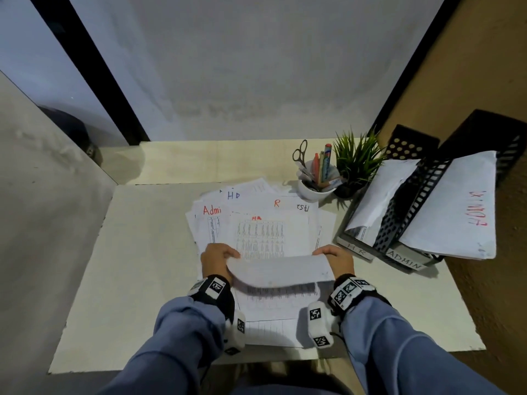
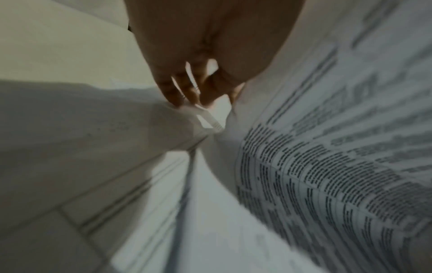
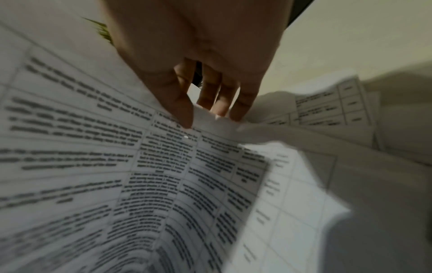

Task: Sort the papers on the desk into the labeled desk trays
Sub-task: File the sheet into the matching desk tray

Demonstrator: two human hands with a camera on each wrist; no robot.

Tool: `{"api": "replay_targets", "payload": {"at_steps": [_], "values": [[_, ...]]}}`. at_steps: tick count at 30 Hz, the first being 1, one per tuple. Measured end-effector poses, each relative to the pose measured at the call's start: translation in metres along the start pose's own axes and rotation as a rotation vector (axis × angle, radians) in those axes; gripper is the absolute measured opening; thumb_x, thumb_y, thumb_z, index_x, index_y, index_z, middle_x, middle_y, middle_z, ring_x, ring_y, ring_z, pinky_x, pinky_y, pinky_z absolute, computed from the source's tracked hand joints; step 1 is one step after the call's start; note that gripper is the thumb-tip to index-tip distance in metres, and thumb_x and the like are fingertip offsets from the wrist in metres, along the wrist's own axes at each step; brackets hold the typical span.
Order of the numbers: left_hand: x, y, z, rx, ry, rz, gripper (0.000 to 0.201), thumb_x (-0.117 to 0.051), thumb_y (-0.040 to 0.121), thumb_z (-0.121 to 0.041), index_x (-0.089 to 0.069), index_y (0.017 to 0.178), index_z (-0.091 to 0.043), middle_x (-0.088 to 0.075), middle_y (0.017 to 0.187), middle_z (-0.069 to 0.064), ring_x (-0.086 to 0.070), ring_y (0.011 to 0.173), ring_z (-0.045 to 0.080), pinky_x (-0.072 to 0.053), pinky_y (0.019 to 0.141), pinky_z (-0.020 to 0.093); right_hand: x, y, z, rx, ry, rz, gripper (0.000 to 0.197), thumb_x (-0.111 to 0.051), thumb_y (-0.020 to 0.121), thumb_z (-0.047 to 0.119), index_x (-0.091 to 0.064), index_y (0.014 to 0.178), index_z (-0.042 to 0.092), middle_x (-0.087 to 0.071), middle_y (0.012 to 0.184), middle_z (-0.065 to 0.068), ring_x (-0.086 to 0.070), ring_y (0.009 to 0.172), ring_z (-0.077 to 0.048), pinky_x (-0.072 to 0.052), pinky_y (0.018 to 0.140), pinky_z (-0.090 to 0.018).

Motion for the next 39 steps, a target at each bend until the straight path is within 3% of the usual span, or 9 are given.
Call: {"api": "replay_targets", "payload": {"at_steps": [3,5,9,15,18,22,27,36,39], "values": [[0.016,0.002,0.006,0.113,0.101,-0.140,0.029,-0.049,0.083,0.007,-0.060,0.107,-0.005,-0.060,0.115,0.015,-0.059,0.102,0.033,-0.047,0.088,0.035,-0.012,-0.008,0.001,-0.045,0.058,0.040,0.038,-0.047,0.073,-0.023,-0.059,0.053,0.007,-0.056,0.054,-0.007,-0.053,0.054,-0.018,-0.044,0.047,-0.017],[0.016,0.004,0.006,0.130,0.165,-0.126,0.024,-0.053,0.087,-0.004,-0.056,0.111,-0.004,-0.061,0.114,0.015,-0.059,0.100,0.033,-0.047,0.083,0.036,-0.017,-0.010,-0.003,-0.091,0.138,0.056,0.036,-0.047,0.074,-0.025,-0.061,0.057,0.004,-0.061,0.058,-0.007,-0.058,0.062,-0.020,-0.050,0.051,-0.019],[0.013,0.009,0.009,0.227,0.154,-0.050,0.024,-0.054,0.086,-0.003,-0.060,0.109,-0.003,-0.064,0.112,0.017,-0.060,0.102,0.034,-0.048,0.082,0.034,-0.019,-0.004,-0.015,-0.176,0.167,0.091,0.023,-0.048,0.074,-0.025,-0.063,0.084,-0.011,-0.065,0.084,-0.019,-0.059,0.083,-0.030,-0.051,0.069,-0.031],[0.001,0.005,0.011,0.221,0.025,0.078,0.010,-0.061,0.084,-0.005,-0.053,0.085,-0.011,-0.057,0.090,0.008,-0.053,0.087,0.025,-0.042,0.077,0.028,-0.017,-0.006,-0.017,-0.183,0.137,0.138,0.027,-0.054,0.061,-0.026,-0.059,0.066,0.000,-0.065,0.084,-0.027,-0.060,0.085,-0.036,-0.051,0.078,-0.043],[0.000,0.007,0.008,0.165,-0.094,0.055,0.032,-0.054,0.080,0.009,-0.045,0.068,-0.020,-0.048,0.074,0.004,-0.046,0.080,0.022,-0.038,0.072,0.029,-0.022,-0.012,-0.018,-0.194,0.220,0.186,0.028,-0.058,0.058,-0.025,-0.059,0.072,-0.001,-0.066,0.099,-0.031,-0.062,0.095,-0.043,-0.050,0.089,-0.055],[-0.001,0.007,0.004,0.152,-0.304,0.068,0.025,-0.051,0.076,0.004,-0.051,0.070,-0.021,-0.058,0.082,0.010,-0.060,0.083,0.033,-0.053,0.078,0.044,-0.021,-0.014,-0.003,-0.119,0.240,0.175,0.025,-0.064,0.061,-0.022,-0.058,0.074,-0.002,-0.062,0.082,-0.029,-0.062,0.082,-0.036,-0.055,0.075,-0.042],[0.005,0.011,-0.006,0.112,-0.420,0.054,0.023,-0.047,0.085,0.008,-0.058,0.080,-0.011,-0.064,0.089,0.017,-0.059,0.075,0.024,-0.053,0.077,0.045,-0.022,-0.016,0.015,-0.059,0.249,0.146,0.026,-0.058,0.070,-0.025,-0.054,0.069,0.001,-0.058,0.069,-0.015,-0.057,0.065,-0.025,-0.053,0.050,-0.023],[0.012,0.013,-0.007,0.122,-0.641,0.121,0.044,-0.090,0.049,-0.033,-0.076,0.089,-0.021,-0.074,0.102,0.004,-0.068,0.099,0.027,-0.052,0.089,0.044,-0.025,-0.006,0.016,-0.106,0.342,0.156,0.034,-0.053,0.070,-0.026,-0.062,0.094,-0.003,-0.067,0.097,-0.025,-0.065,0.089,-0.039,-0.053,0.083,-0.047],[0.017,0.012,-0.010,0.131,-0.608,0.069,0.014,-0.084,0.064,-0.032,-0.075,0.071,-0.024,-0.074,0.085,-0.003,-0.068,0.086,0.024,-0.054,0.085,0.043,-0.026,-0.010,0.021,-0.086,0.263,0.175,0.027,-0.052,0.074,-0.025,-0.065,0.085,-0.004,-0.064,0.077,-0.016,-0.060,0.074,-0.032,-0.054,0.061,-0.024]]}}
Point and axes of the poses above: each hand's wrist, its own y-axis towards the middle knuckle, its own x-axis out of the back of the hand, z = x × y, the point moved 9 cm from there along y, towards the middle knuckle
